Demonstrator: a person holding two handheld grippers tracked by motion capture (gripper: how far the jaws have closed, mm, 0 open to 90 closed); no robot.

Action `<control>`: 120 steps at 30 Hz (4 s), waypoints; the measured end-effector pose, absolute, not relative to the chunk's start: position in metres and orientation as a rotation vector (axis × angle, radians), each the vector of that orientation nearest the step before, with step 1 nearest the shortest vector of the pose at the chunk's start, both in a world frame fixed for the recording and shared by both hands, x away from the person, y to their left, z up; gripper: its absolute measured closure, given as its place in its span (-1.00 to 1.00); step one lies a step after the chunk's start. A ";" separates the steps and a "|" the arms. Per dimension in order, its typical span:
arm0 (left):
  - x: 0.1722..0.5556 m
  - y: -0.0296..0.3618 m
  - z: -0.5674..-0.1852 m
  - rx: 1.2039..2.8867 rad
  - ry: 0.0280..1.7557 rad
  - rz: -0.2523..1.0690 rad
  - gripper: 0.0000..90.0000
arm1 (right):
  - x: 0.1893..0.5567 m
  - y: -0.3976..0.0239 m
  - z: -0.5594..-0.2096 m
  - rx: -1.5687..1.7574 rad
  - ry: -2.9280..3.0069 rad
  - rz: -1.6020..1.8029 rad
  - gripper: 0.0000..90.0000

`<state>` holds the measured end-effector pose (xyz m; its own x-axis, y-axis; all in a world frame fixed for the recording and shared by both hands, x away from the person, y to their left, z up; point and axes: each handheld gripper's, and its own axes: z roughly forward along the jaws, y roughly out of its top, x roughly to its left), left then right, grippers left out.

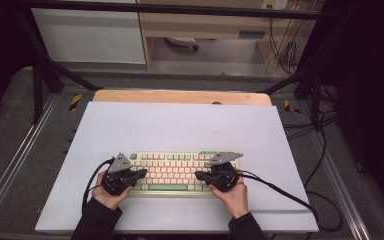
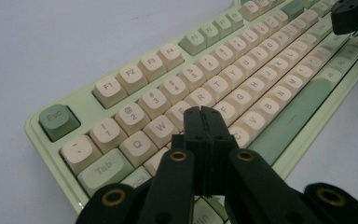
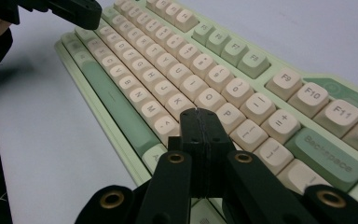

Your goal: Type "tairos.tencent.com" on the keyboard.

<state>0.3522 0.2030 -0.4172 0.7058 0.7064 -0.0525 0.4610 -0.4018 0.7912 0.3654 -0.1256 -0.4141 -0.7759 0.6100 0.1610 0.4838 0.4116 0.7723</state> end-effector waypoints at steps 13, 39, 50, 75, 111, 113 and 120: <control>0.360 0.183 -0.409 2.078 0.869 0.370 1.00 | 0.365 -0.135 -0.415 0.998 2.505 1.287 1.00; 0.382 0.146 -0.424 2.124 0.886 0.362 1.00 | 0.365 -0.135 -0.416 0.996 2.507 1.287 1.00; 0.383 0.144 -0.428 2.137 0.878 0.366 1.00 | 0.365 -0.134 -0.416 0.997 2.506 1.287 1.00; 0.367 0.169 -0.414 2.113 0.862 0.369 1.00 | 0.364 -0.135 -0.414 0.999 2.499 1.292 1.00; 0.348 0.216 -0.424 2.068 0.910 0.365 1.00 | 0.368 -0.111 -0.426 0.958 2.571 1.269 1.00; 0.348 0.217 -0.424 2.065 0.912 0.364 1.00 | 0.368 -0.110 -0.426 0.957 2.573 1.273 1.00; 0.348 0.217 -0.425 2.068 0.914 0.362 1.00 | 0.368 -0.109 -0.430 0.956 2.583 1.261 1.00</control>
<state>0.3485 0.2173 -0.4255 0.6941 0.7171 -0.0635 0.4792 -0.3944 0.7841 0.3684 -0.1091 -0.4297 -0.7951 0.5831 0.1668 0.4902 0.4559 0.7428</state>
